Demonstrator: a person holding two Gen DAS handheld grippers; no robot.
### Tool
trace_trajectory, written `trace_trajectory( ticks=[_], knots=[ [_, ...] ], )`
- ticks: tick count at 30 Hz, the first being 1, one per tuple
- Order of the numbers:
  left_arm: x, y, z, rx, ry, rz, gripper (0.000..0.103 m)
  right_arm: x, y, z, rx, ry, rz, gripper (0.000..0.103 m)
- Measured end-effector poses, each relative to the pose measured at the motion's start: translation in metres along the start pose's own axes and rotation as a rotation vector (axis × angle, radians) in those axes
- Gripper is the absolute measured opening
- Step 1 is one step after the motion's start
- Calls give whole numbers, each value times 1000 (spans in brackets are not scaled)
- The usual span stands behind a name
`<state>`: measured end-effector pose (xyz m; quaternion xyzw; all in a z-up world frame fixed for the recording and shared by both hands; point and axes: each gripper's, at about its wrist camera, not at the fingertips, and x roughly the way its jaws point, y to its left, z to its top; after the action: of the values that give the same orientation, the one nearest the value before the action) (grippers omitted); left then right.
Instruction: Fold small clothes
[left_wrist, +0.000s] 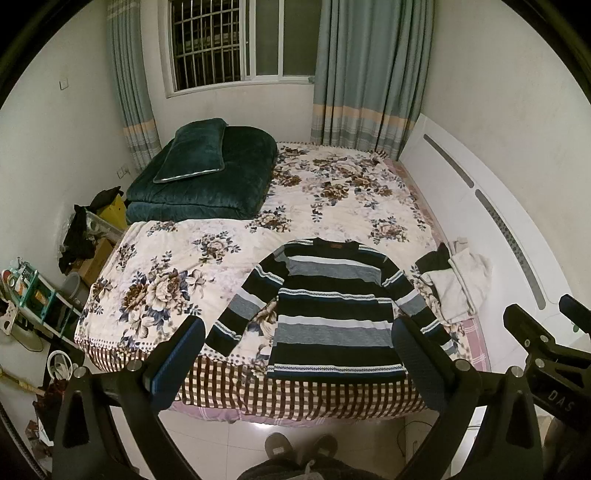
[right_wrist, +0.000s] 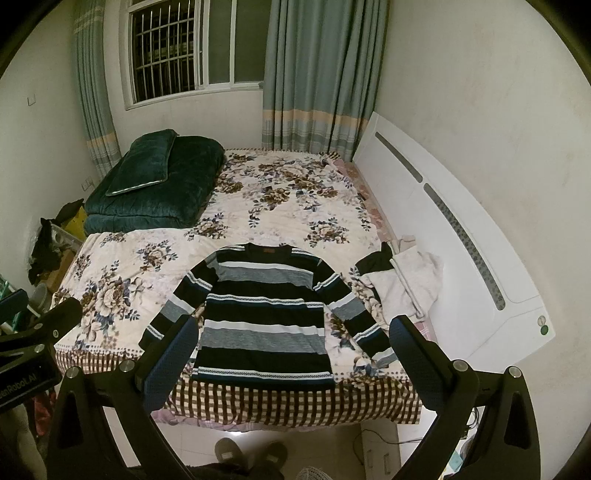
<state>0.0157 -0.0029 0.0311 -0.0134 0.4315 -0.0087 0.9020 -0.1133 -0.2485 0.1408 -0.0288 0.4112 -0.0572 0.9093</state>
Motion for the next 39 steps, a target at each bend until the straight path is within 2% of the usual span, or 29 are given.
trace_trajectory(
  ticks=[8, 11, 15, 20, 23, 24, 25, 29, 33, 37, 39],
  knots=[
    [0, -2, 7, 1, 2, -4, 103, 1, -3, 0, 9, 1, 0, 103],
    [1, -3, 7, 7, -13, 13, 103, 6, -11, 2, 48, 5, 6, 103],
    [34, -8, 21, 30, -33, 59, 103, 39, -31, -7, 130, 55, 14, 103],
    [108, -3, 21, 47, 8, 59, 103, 120, -92, -43, 299, 164, -56, 103],
    [160, -12, 20, 71, 65, 86, 103, 171, -139, -74, 403, 225, -106, 87],
    [177, -16, 21, 78, 76, 90, 103, 189, -155, -86, 432, 244, -122, 78],
    [192, -18, 19, 85, 88, 103, 103, 210, -174, -99, 468, 272, -142, 74],
    [269, -33, 9, 128, 167, 157, 103, 306, -251, -153, 658, 391, -170, 75],
    [344, -45, -4, 149, 225, 215, 103, 426, -336, -218, 902, 473, -111, 76],
    [423, -50, -24, 118, 299, 278, 103, 536, -399, -287, 1107, 526, -101, 76],
    [461, -49, -35, 93, 355, 305, 103, 572, -404, -307, 1144, 538, -107, 78]
  ],
)
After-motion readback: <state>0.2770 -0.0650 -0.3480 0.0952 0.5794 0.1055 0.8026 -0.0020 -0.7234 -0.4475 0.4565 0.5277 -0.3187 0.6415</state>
